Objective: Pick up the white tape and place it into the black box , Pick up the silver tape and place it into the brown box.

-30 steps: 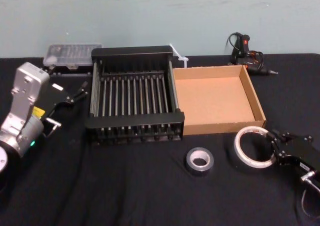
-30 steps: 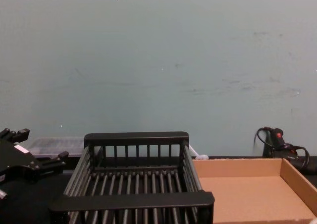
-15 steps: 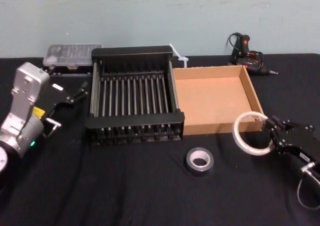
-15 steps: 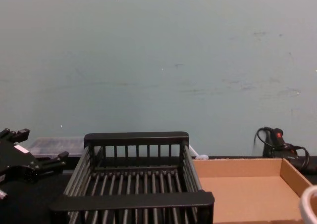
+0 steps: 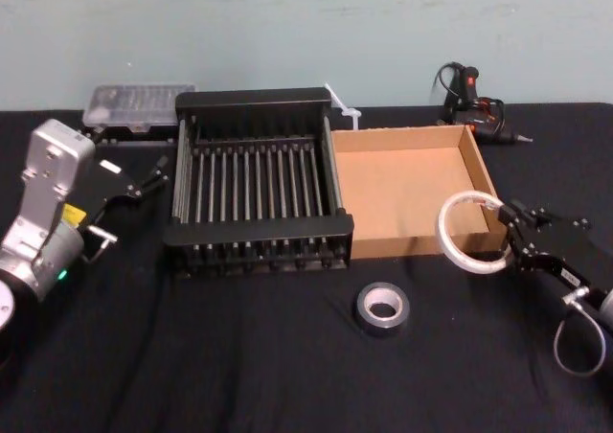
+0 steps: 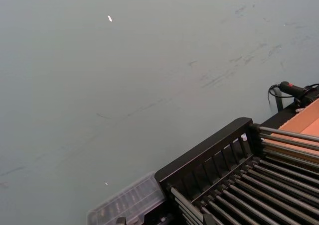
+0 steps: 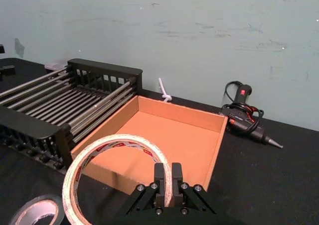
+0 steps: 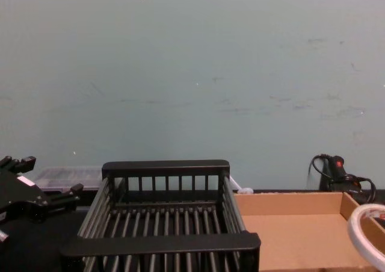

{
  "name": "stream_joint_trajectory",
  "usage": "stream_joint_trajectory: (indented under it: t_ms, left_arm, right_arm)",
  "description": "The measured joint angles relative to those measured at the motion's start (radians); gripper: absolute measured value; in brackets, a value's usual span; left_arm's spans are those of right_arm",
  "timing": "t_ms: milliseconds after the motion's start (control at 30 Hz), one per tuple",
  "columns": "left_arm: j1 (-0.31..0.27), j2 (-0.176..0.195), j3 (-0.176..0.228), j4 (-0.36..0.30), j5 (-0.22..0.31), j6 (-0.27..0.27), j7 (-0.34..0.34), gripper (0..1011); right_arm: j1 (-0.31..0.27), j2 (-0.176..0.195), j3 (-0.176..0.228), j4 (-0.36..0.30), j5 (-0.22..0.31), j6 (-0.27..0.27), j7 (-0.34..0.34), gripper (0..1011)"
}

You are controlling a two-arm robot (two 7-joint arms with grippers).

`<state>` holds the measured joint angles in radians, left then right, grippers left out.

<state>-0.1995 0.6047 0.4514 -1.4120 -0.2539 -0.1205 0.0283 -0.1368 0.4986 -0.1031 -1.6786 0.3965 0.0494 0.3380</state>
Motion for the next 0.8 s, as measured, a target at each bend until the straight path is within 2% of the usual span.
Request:
stream_joint_trajectory:
  t_ms: [300, 800]
  left_arm:
    - [0.000, 0.000, 0.000, 0.000, 0.000, 0.000, 0.000, 1001]
    - [0.000, 0.000, 0.000, 0.000, 0.000, 0.000, 0.000, 1002]
  right_arm:
    - [0.049, -0.012, -0.019, 0.027, -0.010, 0.009, -0.003, 93]
    - [0.162, -0.054, -0.079, 0.091, -0.042, 0.015, -0.001, 93]
